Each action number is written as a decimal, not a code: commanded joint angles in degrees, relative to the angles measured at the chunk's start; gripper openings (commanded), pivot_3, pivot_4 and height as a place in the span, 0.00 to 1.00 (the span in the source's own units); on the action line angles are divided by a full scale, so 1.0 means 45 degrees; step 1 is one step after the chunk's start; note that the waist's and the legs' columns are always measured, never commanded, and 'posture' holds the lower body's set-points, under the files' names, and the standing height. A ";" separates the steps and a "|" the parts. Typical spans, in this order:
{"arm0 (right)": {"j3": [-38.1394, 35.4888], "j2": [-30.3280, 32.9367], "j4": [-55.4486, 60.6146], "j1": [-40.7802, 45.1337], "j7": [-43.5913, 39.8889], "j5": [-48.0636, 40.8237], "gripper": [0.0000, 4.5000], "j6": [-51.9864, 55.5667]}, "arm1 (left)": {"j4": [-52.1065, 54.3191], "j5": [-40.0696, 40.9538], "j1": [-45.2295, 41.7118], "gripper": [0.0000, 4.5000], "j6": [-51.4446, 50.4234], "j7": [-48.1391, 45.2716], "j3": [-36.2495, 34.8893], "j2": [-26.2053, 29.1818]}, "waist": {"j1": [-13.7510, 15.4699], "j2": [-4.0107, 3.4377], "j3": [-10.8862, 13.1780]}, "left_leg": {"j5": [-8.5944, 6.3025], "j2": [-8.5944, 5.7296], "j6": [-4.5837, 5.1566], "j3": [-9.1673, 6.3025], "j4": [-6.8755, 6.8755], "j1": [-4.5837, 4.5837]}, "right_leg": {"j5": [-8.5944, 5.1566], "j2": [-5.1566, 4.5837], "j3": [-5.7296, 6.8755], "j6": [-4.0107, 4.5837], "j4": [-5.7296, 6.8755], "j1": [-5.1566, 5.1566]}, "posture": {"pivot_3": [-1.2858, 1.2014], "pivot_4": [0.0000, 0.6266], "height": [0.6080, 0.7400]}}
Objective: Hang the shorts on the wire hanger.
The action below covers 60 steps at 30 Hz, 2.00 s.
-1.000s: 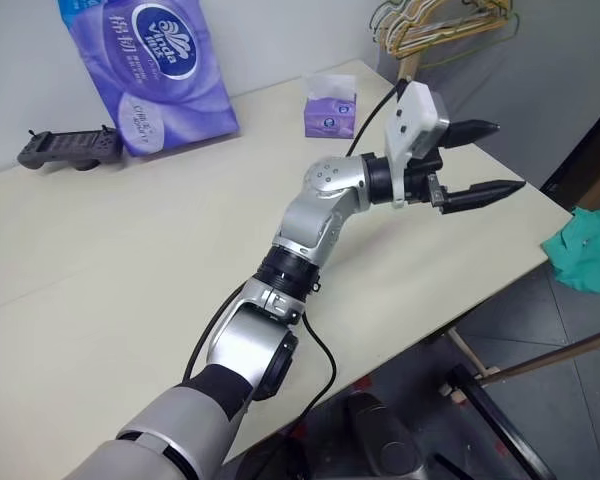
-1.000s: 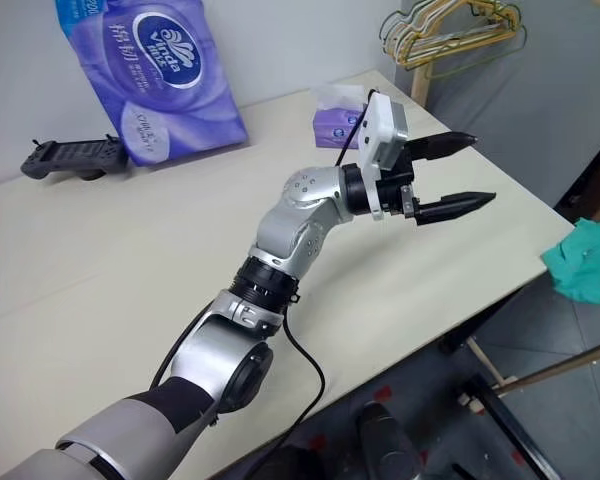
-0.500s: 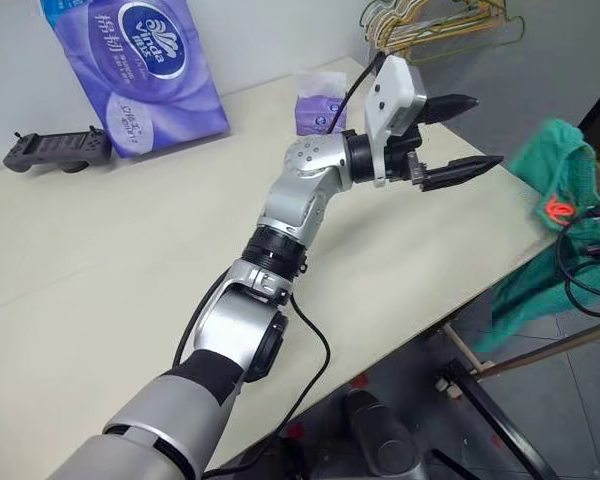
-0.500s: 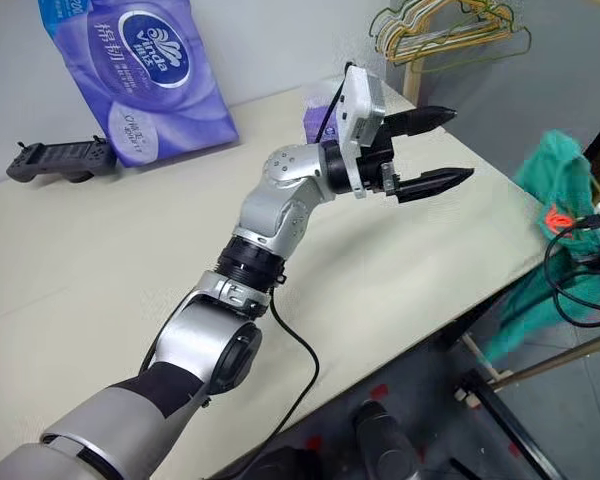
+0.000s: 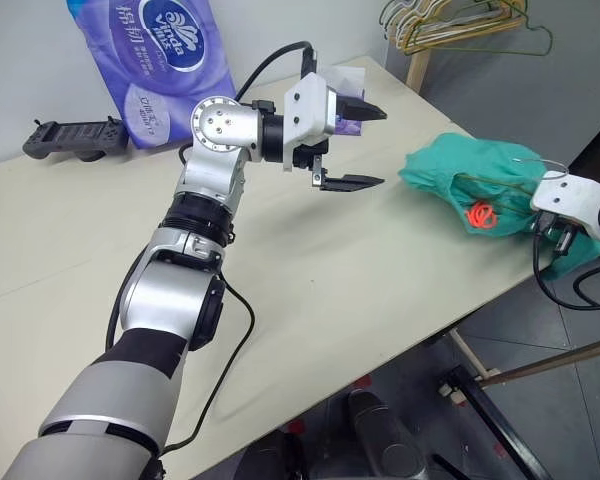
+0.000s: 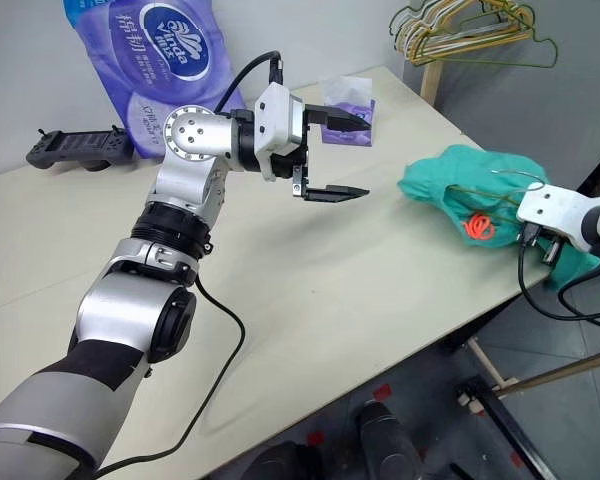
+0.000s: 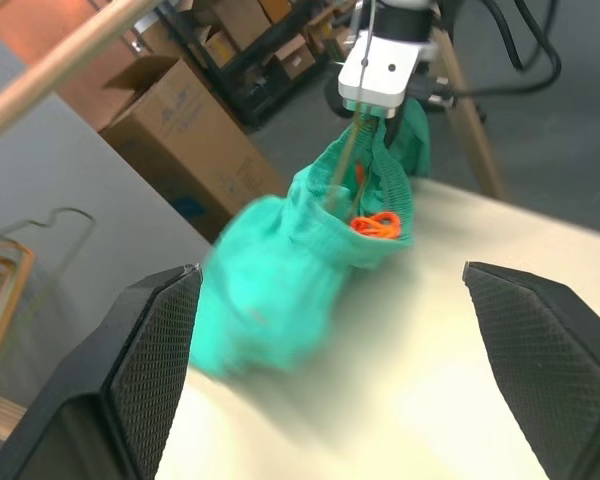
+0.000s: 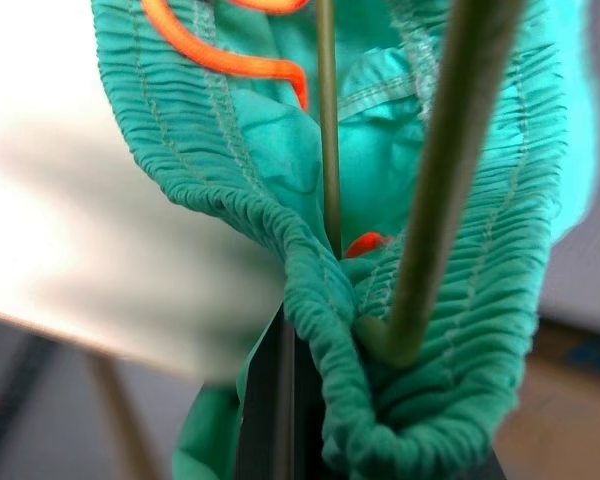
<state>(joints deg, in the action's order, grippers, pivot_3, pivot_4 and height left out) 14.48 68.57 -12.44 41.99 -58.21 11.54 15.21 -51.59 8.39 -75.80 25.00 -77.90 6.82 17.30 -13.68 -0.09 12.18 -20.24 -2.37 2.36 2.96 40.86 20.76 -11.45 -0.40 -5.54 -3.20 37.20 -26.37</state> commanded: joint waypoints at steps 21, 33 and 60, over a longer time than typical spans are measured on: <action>0.0311 -0.2587 0.2486 0.3555 -0.2093 0.2061 0.00 0.0913 | -0.1869 -0.5376 -0.0657 0.99 0.3007 0.4617 0.2582 -0.0055 | 0.0142 0.0004 -0.0485 | 0.0022 -0.0014 0.0042 -0.0021 0.0028 0.0029 | 0.0052 -0.0004 0.0014 0.0023 0.0024 -0.0011 | 0.43 0.11 1.00; 0.0241 -0.2924 0.3473 0.3685 -0.2235 0.2241 0.00 0.1942 | -0.3085 -0.7171 -0.1321 0.99 0.2726 0.7200 0.3300 -0.0291 | 0.0114 0.0002 -0.0569 | 0.0022 -0.0016 0.0043 -0.0024 0.0031 0.0029 | 0.0053 -0.0004 0.0019 0.0023 0.0035 -0.0012 | 0.42 0.10 1.00; 0.0100 -0.3262 0.4397 0.3612 -0.2524 0.2297 0.35 0.2762 | -0.3405 -0.7378 -0.1578 0.00 0.1873 0.7516 0.3358 -0.0718 | -0.0411 0.0023 -0.0604 | 0.0026 -0.0030 0.0049 -0.0036 0.0069 0.0016 | 0.0052 -0.0008 0.0020 0.0022 0.0147 -0.0019 | 0.42 0.10 1.00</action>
<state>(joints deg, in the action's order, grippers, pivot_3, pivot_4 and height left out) 17.34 53.28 5.42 57.09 -69.42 22.77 27.47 -67.73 -25.13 -80.92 33.26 -44.44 22.11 13.89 -15.53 0.01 9.46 -20.13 -2.52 2.58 2.80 41.17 20.84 -11.21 -0.43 -5.46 -3.10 37.86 -26.46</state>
